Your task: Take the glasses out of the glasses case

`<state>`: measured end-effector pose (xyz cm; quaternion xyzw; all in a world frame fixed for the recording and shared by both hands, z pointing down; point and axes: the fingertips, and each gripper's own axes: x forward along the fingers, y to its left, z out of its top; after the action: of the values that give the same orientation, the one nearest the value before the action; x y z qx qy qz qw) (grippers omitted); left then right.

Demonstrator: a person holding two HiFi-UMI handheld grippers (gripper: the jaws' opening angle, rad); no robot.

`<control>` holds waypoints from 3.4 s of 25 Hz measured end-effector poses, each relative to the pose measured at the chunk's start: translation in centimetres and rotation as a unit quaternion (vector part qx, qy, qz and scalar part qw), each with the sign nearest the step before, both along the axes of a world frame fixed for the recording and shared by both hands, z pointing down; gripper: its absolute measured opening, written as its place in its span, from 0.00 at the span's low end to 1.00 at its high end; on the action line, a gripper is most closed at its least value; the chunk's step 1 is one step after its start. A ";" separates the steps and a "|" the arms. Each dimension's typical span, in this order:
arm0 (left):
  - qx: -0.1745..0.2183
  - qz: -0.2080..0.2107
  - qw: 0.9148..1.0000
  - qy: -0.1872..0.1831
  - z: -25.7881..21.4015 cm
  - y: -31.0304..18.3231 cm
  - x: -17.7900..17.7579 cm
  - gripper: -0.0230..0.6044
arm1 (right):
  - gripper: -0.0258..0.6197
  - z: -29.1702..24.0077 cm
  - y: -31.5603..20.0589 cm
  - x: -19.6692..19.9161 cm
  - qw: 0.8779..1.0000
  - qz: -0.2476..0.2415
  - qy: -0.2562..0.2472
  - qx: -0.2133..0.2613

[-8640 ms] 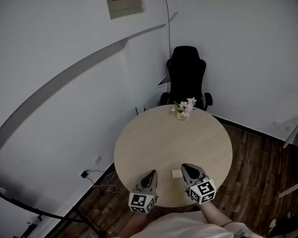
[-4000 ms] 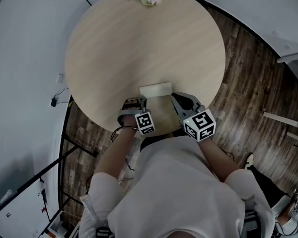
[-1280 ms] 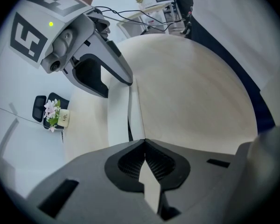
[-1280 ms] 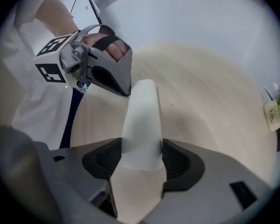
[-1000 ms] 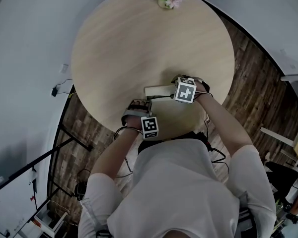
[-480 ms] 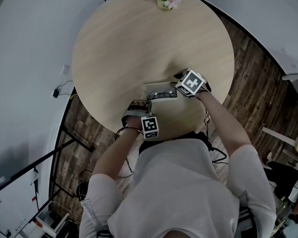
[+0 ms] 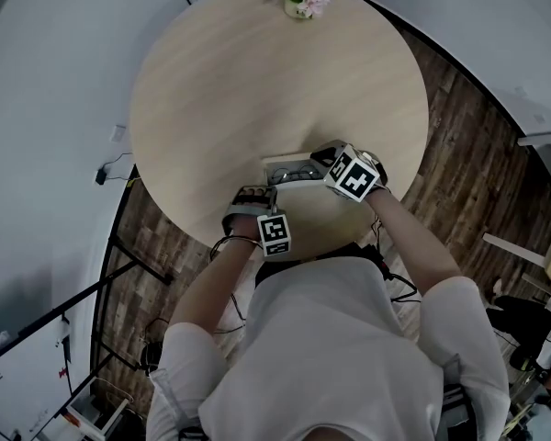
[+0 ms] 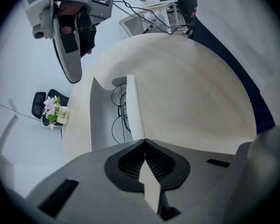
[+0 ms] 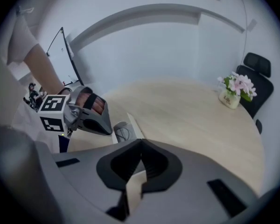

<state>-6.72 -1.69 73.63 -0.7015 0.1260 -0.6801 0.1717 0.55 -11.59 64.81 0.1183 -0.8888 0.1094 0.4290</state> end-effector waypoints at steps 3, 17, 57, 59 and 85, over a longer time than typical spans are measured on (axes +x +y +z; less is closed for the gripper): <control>0.001 0.000 1.000 0.001 -0.1 0.0 0.1 0.04 | 0.06 -0.9 1.8 -0.8 0.998 -0.046 0.006 0.033; -0.004 -0.006 1.000 0.001 0.0 -0.1 0.1 0.04 | 0.07 2.9 5.5 -2.9 0.979 -0.161 0.096 0.078; -0.004 -0.012 1.000 0.011 0.0 0.0 -0.1 0.04 | 0.08 8.1 5.3 -5.3 0.932 -0.255 0.232 0.113; -0.004 -0.012 1.000 0.011 0.0 0.1 -0.2 0.04 | 0.08 7.9 5.4 -5.3 0.932 -0.249 0.231 0.128; 0.007 0.020 1.000 -0.005 0.0 0.4 -0.3 0.04 | 0.07 1.4 5.9 -3.5 0.928 -0.169 0.227 0.243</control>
<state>-6.99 -1.31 73.67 -0.6991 0.1157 -0.6794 0.1905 -2.99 -5.67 66.17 0.0884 -0.7740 -0.2141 0.5893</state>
